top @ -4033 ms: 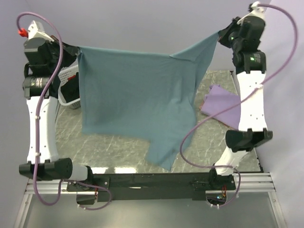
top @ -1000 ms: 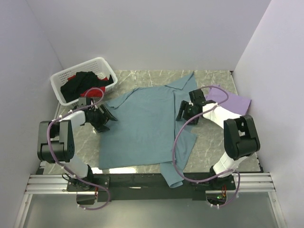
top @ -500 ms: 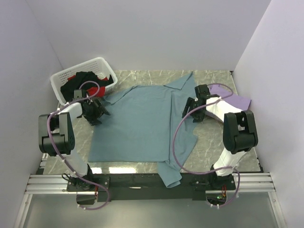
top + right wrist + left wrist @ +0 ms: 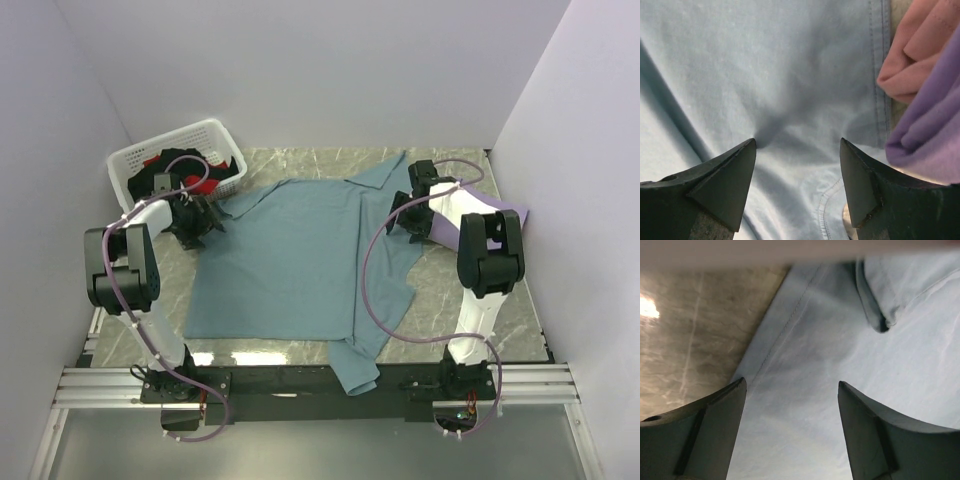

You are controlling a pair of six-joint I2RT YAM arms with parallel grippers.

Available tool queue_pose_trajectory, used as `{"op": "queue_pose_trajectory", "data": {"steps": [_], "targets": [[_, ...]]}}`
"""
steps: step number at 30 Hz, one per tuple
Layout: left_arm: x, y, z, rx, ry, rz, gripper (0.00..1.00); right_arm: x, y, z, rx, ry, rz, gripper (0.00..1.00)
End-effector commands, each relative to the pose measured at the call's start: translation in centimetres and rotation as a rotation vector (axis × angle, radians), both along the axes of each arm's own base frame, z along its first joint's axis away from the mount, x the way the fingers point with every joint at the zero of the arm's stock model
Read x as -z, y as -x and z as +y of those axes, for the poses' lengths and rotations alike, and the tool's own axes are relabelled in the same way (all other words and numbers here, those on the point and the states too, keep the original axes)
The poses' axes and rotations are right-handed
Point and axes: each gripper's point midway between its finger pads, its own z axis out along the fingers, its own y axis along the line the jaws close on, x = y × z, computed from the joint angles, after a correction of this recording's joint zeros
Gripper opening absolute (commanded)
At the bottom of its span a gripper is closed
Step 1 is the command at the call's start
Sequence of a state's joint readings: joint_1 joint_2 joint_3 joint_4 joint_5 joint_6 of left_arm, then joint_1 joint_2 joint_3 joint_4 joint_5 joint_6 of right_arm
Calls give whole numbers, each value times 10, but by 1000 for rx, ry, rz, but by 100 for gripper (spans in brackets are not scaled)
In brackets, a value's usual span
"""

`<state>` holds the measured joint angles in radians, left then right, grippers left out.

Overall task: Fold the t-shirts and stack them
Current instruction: Flatten the tshirt out

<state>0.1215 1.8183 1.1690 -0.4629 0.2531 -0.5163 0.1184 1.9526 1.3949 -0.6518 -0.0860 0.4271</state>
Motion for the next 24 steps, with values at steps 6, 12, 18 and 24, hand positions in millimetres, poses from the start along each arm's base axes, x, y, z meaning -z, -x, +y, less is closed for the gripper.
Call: {"op": "queue_pose_trajectory", "data": {"steps": [6,12,18,24], "targets": [[-58,-19,-2,42,-43,-118,79,-36,-14,-3,-14,1,-58,74],[-73,-3,-41,99,39,-126,79,-63,2,11,-48,-45,-94,74],[-56,33,-73,102,179,-62,80,-49,38,37,-67,-122,-54,74],[-26,57,-70,97,170,5,80,-25,52,49,-46,-193,-27,73]]}}
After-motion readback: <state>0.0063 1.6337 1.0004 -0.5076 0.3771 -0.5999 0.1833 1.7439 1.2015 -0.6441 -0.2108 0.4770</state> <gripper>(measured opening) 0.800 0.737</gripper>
